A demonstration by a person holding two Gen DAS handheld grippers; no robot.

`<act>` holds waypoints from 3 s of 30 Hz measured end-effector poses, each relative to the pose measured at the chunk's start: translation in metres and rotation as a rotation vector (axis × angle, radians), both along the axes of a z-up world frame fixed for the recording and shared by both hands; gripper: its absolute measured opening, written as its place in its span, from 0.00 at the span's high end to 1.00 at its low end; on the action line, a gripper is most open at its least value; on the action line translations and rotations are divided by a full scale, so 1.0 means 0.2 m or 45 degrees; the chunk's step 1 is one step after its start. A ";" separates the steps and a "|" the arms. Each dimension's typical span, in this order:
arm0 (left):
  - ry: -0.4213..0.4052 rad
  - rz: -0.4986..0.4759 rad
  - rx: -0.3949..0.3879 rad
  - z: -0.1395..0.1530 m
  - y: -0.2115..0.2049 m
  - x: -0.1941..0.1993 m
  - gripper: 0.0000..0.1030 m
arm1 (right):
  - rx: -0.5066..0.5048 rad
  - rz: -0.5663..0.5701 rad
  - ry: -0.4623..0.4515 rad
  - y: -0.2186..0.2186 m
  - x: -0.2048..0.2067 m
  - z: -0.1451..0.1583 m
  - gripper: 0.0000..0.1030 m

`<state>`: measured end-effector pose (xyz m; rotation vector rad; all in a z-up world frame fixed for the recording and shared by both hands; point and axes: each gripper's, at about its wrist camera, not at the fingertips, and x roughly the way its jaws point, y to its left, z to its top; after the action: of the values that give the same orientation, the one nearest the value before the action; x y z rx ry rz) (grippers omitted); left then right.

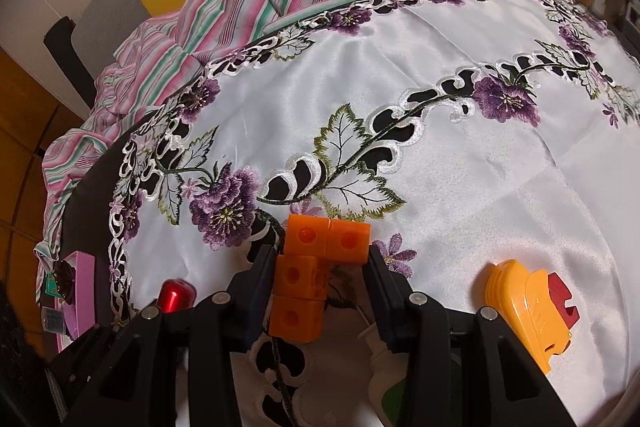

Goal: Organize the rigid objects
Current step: 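Carry the red tube over the pink tray with the left gripper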

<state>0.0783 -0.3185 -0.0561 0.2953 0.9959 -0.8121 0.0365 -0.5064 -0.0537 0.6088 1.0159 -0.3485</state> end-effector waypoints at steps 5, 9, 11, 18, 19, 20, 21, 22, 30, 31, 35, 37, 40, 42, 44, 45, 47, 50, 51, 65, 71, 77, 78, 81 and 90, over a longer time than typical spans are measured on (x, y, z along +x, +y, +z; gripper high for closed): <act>0.012 0.051 -0.068 0.04 0.10 -0.05 0.76 | -0.007 0.016 -0.022 0.02 0.01 0.02 0.56; 0.000 0.080 -0.124 0.09 0.20 -0.09 0.76 | -0.027 0.039 -0.040 0.04 0.01 0.03 0.56; -0.005 0.090 -0.142 0.11 0.25 -0.11 0.76 | -0.027 0.054 -0.036 0.05 0.02 0.03 0.56; -0.028 0.075 -0.093 0.07 0.33 -0.18 0.82 | -0.045 0.046 -0.052 0.05 0.01 0.04 0.56; -0.029 0.071 -0.096 0.07 0.34 -0.19 0.82 | -0.043 0.043 -0.049 0.05 0.00 0.04 0.56; -0.029 0.069 -0.093 0.07 0.34 -0.20 0.81 | -0.045 0.041 -0.044 0.05 0.00 0.04 0.56; -0.024 0.064 -0.085 0.07 0.33 -0.20 0.79 | -0.047 0.041 -0.040 0.05 0.00 0.04 0.56; -0.012 0.056 -0.070 0.06 0.32 -0.19 0.77 | -0.048 0.043 -0.037 0.05 0.00 0.03 0.56; -0.020 0.039 -0.042 0.01 0.32 -0.22 0.76 | -0.068 0.068 -0.041 0.07 0.01 0.04 0.56; -0.014 0.045 -0.049 0.01 0.33 -0.22 0.76 | -0.065 0.066 -0.046 0.07 0.01 0.04 0.56; 0.019 0.095 -0.135 0.07 0.41 -0.23 0.76 | -0.060 0.064 -0.065 0.06 0.00 0.05 0.56; 0.016 0.099 -0.173 0.10 0.44 -0.24 0.76 | -0.055 0.069 -0.072 0.07 0.00 0.06 0.56; 0.014 0.116 -0.222 0.16 0.51 -0.25 0.76 | -0.037 0.078 -0.075 0.08 0.01 0.05 0.56; 0.018 0.150 -0.257 0.19 0.58 -0.25 0.76 | -0.028 0.080 -0.081 0.08 0.00 0.05 0.56; 0.028 0.198 -0.294 0.21 0.66 -0.25 0.76 | -0.028 0.081 -0.089 0.08 0.00 0.06 0.56; 0.034 0.223 -0.307 0.22 0.70 -0.24 0.76 | -0.030 0.083 -0.094 0.08 0.00 0.06 0.56; 0.043 0.283 -0.341 0.24 0.80 -0.23 0.76 | -0.030 0.088 -0.103 0.08 0.00 0.06 0.56; 0.015 0.356 -0.356 0.27 0.93 -0.21 0.76 | -0.013 0.096 -0.122 0.09 0.00 0.07 0.56; 0.007 0.376 -0.358 0.28 0.97 -0.20 0.76 | -0.010 0.100 -0.129 0.09 0.00 0.07 0.56; -0.024 0.682 -0.304 0.19 1.50 0.00 0.76 | -0.013 0.131 -0.164 0.20 -0.01 0.14 0.56; -0.012 0.738 -0.219 0.11 1.61 0.10 0.76 | 0.066 0.202 -0.184 0.41 -0.02 0.18 0.56; -0.020 0.760 -0.179 0.07 1.67 0.16 0.76 | 0.101 0.303 -0.215 0.63 0.00 0.25 0.56; -0.020 0.765 -0.176 0.06 1.68 0.17 0.76 | 0.103 0.322 -0.217 0.67 0.01 0.26 0.56; -0.013 0.780 -0.164 0.05 1.70 0.19 0.76 | 0.126 0.367 -0.223 0.76 0.02 0.28 0.56; -0.022 0.803 -0.133 0.02 1.73 0.23 0.76 | 0.165 0.488 -0.232 1.04 0.08 0.29 0.56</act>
<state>0.1243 0.0271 -0.0525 -0.1052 0.9504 -0.2830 0.0518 -0.2981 0.0053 0.5373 0.9599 0.1098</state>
